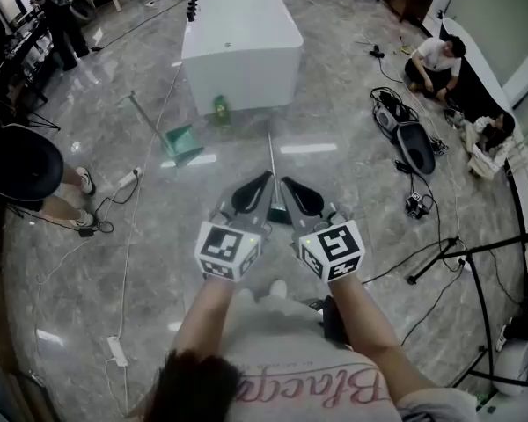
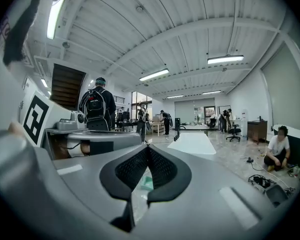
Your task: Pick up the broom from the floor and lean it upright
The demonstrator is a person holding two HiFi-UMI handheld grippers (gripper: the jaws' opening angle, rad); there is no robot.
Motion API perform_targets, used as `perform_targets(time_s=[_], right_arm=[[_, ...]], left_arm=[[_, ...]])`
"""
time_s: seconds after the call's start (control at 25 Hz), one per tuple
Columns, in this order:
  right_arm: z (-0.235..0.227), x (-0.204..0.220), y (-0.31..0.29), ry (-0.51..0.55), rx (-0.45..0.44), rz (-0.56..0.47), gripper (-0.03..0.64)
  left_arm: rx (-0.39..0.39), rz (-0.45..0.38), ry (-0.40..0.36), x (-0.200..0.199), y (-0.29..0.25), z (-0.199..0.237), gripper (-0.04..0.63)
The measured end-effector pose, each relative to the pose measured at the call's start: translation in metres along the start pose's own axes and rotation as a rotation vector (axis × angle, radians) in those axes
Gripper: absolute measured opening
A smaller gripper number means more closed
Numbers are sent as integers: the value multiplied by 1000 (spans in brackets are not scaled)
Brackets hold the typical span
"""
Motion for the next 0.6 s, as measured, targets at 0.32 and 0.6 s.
perform_targets(time_s=[0.32, 0.6], right_arm=[[-7, 7, -6, 1, -33, 22, 2], [-20, 12, -9, -37, -58, 20, 2]], left_arm=[[-51, 5, -6, 1, -5, 4, 0], [-88, 13, 22, 12, -10, 7, 0]])
Point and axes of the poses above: the fingertips, and each gripper's own axes: y backward along the fingers, z to its left, x out of its underside, the point moved 4 cm from there along y, backward along the fingers, and after that the axes turned 6 degrees about z, right-handed, at the moved point
